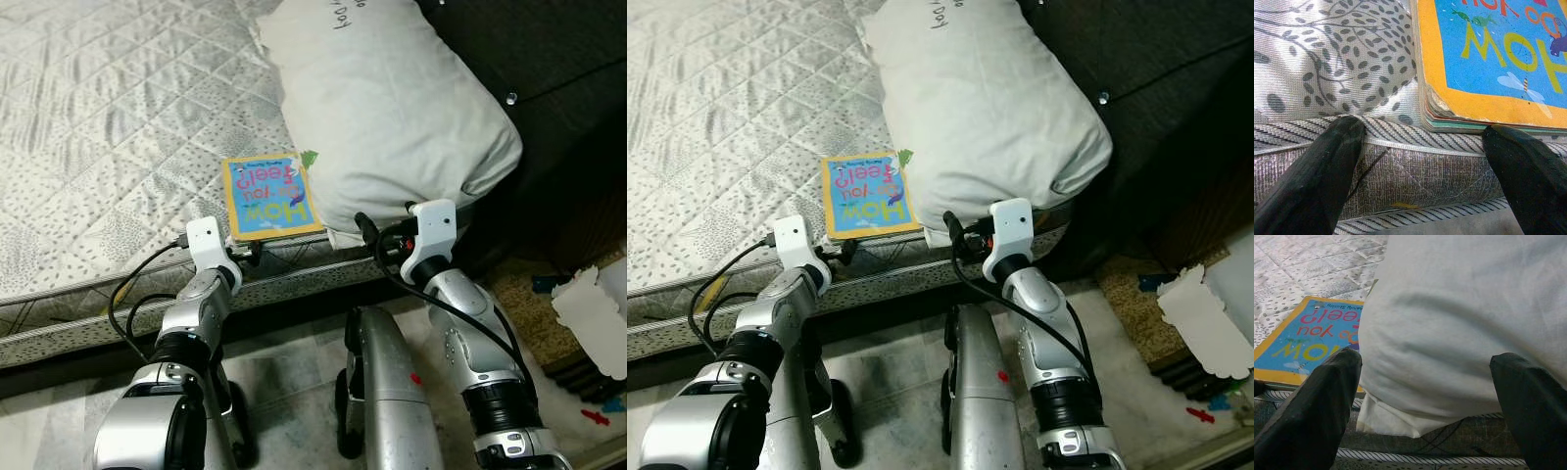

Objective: Clean up the room

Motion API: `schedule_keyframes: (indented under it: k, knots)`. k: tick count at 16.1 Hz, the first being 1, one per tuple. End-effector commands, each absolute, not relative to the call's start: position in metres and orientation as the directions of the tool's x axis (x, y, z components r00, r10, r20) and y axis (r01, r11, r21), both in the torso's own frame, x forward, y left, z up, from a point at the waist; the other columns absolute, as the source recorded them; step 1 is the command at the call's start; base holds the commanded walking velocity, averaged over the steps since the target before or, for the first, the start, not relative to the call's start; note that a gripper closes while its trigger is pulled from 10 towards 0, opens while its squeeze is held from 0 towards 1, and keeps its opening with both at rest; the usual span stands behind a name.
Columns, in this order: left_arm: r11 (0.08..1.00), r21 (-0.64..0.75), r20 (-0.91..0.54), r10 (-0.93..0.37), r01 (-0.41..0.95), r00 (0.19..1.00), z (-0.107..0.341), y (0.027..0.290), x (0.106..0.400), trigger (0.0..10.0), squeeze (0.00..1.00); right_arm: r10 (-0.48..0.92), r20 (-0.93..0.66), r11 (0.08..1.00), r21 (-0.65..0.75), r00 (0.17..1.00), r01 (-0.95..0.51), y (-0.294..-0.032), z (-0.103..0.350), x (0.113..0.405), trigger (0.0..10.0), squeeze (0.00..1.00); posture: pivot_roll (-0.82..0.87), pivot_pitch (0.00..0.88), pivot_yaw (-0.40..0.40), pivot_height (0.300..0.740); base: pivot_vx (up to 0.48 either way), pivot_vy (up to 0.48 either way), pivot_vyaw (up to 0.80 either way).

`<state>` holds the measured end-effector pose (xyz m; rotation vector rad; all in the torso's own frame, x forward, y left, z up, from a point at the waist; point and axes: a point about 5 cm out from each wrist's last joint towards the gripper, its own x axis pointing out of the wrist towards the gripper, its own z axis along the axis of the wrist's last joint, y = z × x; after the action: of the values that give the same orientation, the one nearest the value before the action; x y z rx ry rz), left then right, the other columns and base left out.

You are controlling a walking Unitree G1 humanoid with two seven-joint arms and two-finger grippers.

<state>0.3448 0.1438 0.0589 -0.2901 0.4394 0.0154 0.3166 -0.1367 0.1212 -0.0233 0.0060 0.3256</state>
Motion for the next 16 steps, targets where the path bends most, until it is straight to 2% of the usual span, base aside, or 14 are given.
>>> schedule_keyframes:
  k: [1,6,8,9,11,16]
  knots:
    - [0.960,-0.258,-0.428,-0.017,-0.104,0.904,0.057,0.150,0.344,10.0,0.31,0.302,-0.013,0.953,-0.022,0.953,-0.302,-0.140,0.120,0.315,10.0,0.00,-0.13,0.204,-0.044,0.546,0.000,0.000,0.00]
    - [0.955,-0.219,-0.426,0.091,-0.201,0.900,0.054,0.165,0.341,10.0,0.30,0.303,-0.013,0.953,-0.022,0.953,-0.303,-0.139,0.119,0.318,10.0,0.00,-0.12,0.195,-0.045,0.546,0.000,0.000,0.00]
    - [0.952,-0.221,-0.428,0.102,-0.213,0.898,0.055,0.167,0.342,10.0,0.24,0.303,-0.012,0.953,-0.021,0.953,-0.303,-0.139,0.120,0.318,10.0,0.00,-0.12,0.189,-0.044,0.546,0.000,0.000,0.00]
    - [0.952,-0.228,-0.424,0.091,-0.203,0.901,0.056,0.165,0.343,10.0,0.20,0.303,-0.011,0.953,-0.021,0.953,-0.303,-0.138,0.120,0.319,10.0,0.00,-0.12,0.187,-0.044,0.546,0.000,0.000,0.00]
    - [0.956,-0.237,-0.413,0.060,-0.171,0.909,0.058,0.157,0.345,10.0,0.00,0.303,-0.007,0.953,-0.021,0.953,-0.303,-0.137,0.121,0.321,10.0,0.00,-0.12,0.179,-0.044,0.546,0.000,0.000,0.00]
    - [0.969,-0.238,-0.346,-0.020,-0.067,0.938,0.072,0.128,0.351,10.0,0.00,0.302,0.002,0.953,-0.021,0.953,-0.302,-0.136,0.122,0.325,10.0,0.00,-0.11,0.163,-0.046,0.546,0.000,0.000,0.00]
